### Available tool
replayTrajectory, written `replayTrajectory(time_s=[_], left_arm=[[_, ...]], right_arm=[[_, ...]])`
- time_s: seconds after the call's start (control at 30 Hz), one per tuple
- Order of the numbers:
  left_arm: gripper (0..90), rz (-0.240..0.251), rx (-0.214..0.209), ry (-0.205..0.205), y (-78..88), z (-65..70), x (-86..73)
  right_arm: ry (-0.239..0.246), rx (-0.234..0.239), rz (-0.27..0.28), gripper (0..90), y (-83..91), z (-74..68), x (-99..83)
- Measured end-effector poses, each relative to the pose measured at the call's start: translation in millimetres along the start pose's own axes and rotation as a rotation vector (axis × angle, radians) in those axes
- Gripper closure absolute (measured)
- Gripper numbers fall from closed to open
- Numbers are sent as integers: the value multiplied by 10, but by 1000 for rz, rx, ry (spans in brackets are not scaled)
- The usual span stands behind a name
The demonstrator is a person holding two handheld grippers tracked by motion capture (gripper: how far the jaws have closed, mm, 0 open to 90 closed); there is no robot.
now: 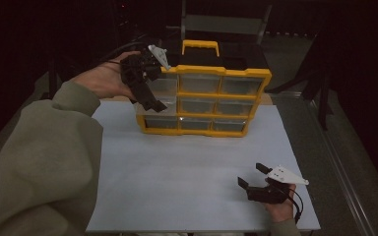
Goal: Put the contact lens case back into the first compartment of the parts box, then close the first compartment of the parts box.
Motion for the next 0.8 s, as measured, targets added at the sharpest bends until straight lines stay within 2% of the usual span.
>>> replayTrajectory(time_s=[0.3, 0.47, 0.5, 0.63, 0.73, 0.8], left_arm=[[71, 17, -2, -5, 54, 48, -1], [158, 34, 2, -9, 105, 86, -8], [168, 37, 14, -13, 113, 84, -10], [332, 60, 21, -24, 157, 94, -17], [486, 71, -9, -44, 170, 140, -24], [555, 63, -18, -53, 162, 157, -36]], right_arm=[[3, -3, -2, 97, 1, 3, -4], [2, 2, 1, 97, 0, 0, 0], [4, 0, 0, 97, -2, 0, -2], [6, -1, -1, 97, 0, 0, -4], [3, -2, 1, 97, 2, -4, -2], [5, -3, -2, 97, 2, 0, -6]])
Point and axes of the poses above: each handheld gripper's, and its own axes: y roughly backward along the jaws, x roughly out of its top, z roughly to its right, the point moved 10 cm from there along -y, roughly forward along the jaws, and after that the axes turned 4 degrees about -x, right-handed, at the moved point
